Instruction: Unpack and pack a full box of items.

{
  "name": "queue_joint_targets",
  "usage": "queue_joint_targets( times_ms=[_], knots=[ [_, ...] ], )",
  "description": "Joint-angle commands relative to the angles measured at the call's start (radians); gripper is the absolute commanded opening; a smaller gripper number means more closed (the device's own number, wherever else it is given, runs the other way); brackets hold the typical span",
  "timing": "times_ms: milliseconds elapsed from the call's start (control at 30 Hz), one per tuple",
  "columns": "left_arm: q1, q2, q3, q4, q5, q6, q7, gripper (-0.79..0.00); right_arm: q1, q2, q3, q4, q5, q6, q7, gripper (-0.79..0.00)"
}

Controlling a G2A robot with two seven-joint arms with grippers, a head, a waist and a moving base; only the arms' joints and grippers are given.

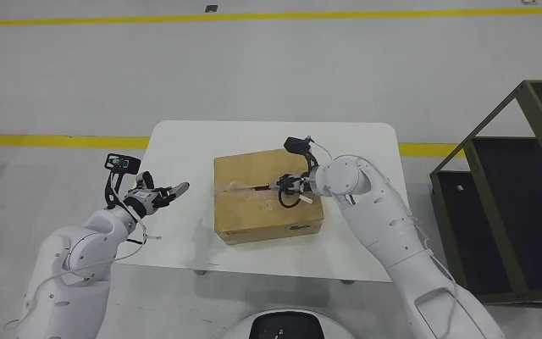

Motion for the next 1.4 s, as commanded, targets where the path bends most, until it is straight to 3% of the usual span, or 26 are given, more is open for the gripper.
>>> queue_joint_targets(
  times_ms=[0, 400, 800, 900, 1133, 1367],
  knots=[
    [0.000, 0.000, 0.000, 0.000, 0.000, 0.000, 0.000, 0.000, 0.003, -0.005, -0.012, 0.013, 0.017, -0.009, -0.004, -0.283],
    [0.000, 0.000, 0.000, 0.000, 0.000, 0.000, 0.000, 0.000, 0.029, -0.028, -0.066, 0.077, 0.086, -0.036, -0.025, -0.409],
    [0.000, 0.000, 0.000, 0.000, 0.000, 0.000, 0.000, 0.000, 0.084, -0.067, -0.164, 0.148, 0.084, -0.039, -0.035, -0.594],
    [0.000, 0.000, 0.000, 0.000, 0.000, 0.000, 0.000, 0.000, 0.099, -0.075, -0.180, 0.167, 0.081, -0.037, -0.037, -0.782],
    [0.000, 0.000, 0.000, 0.000, 0.000, 0.000, 0.000, 0.000, 0.121, -0.089, -0.186, 0.187, 0.114, -0.045, -0.050, -0.785],
    [0.000, 0.000, 0.000, 0.000, 0.000, 0.000, 0.000, 0.000, 0.116, -0.072, -0.117, 0.132, 0.174, -0.059, -0.054, -0.785]
  ],
)
